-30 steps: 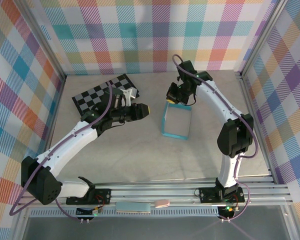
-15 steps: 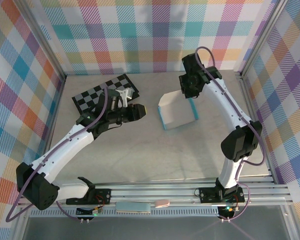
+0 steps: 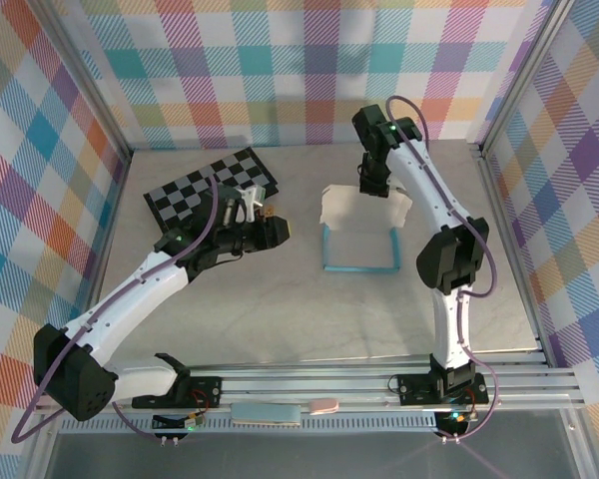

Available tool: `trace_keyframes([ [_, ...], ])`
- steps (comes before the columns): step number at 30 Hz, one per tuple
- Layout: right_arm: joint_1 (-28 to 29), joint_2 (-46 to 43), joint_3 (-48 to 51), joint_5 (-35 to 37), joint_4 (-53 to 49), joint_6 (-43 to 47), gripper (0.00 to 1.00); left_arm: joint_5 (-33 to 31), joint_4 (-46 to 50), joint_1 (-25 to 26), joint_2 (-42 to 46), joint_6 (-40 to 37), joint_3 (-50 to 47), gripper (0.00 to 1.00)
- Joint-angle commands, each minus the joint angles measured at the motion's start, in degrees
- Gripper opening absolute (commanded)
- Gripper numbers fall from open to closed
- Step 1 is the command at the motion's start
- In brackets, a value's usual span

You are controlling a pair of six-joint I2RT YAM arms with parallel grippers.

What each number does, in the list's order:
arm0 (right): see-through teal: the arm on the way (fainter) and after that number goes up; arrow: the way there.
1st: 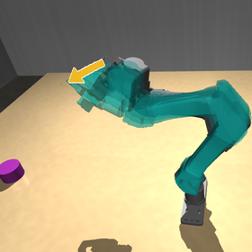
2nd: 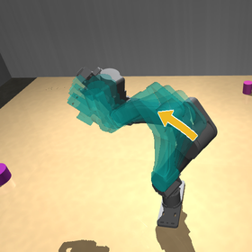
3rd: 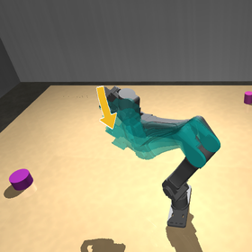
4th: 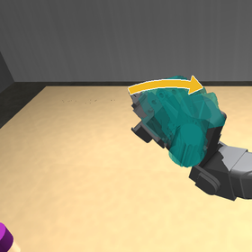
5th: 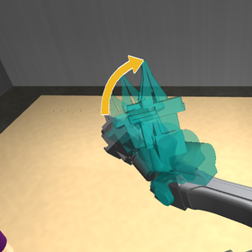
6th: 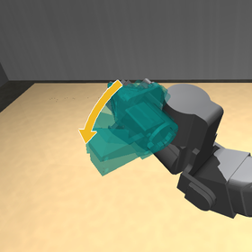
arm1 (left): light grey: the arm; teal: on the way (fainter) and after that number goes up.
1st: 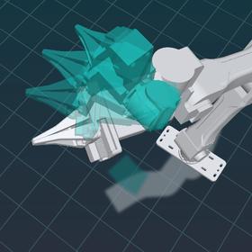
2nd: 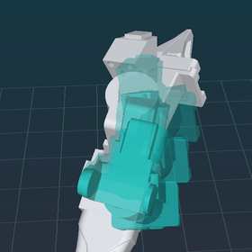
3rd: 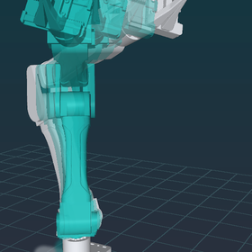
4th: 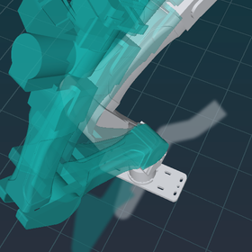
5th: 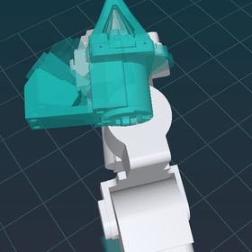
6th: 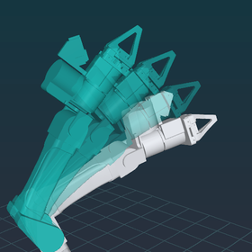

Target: Fold the paper box

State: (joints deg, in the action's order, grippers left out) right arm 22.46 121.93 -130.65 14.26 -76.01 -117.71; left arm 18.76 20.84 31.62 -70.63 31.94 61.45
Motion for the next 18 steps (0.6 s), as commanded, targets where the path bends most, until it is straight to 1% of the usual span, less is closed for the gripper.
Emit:
trace_keyframes([
  [1, 0.36, -0.33, -3.52, -0.46, -6.02, -2.88, 0.00, -0.40, -0.10, -0.41, 0.76, -1.01, -1.71, 0.39],
  [3, 0.53, -0.18, -3.43, -0.24, -6.51, -2.24, 0.01, -0.32, -0.36, -0.41, 0.46, -1.04, -2.01, 0.39],
  [5, 0.54, 0.15, -3.47, -0.05, -6.16, -0.56, 0.09, -0.13, -0.50, -0.41, 0.07, -1.19, -1.91, 0.39],
  [7, 0.55, 0.33, -3.47, -0.10, -6.08, 0.89, 0.15, -0.13, -0.52, -0.41, -0.46, -1.40, -1.54, 0.39],
  [11, 0.35, 0.34, -2.39, -1.52, -5.53, 3.29, 0.18, 0.00, -0.66, -0.41, -1.02, -1.59, -1.25, 0.39],
  [13, 0.40, -0.25, -1.14, -1.96, -4.59, 4.28, 0.22, 0.01, -0.50, -0.42, -1.05, -1.71, -1.37, 0.39],
  [16, 0.39, -1.36, -0.88, -0.45, -3.40, 7.15, 0.28, -0.13, 0.27, -0.41, -1.09, -2.49, -1.37, 0.39],
  [18, 0.18, -2.33, -0.99, 1.15, -2.42, 10.28, 0.34, -0.39, 1.09, -0.41, -1.42, -3.22, -1.07, 0.40],
])
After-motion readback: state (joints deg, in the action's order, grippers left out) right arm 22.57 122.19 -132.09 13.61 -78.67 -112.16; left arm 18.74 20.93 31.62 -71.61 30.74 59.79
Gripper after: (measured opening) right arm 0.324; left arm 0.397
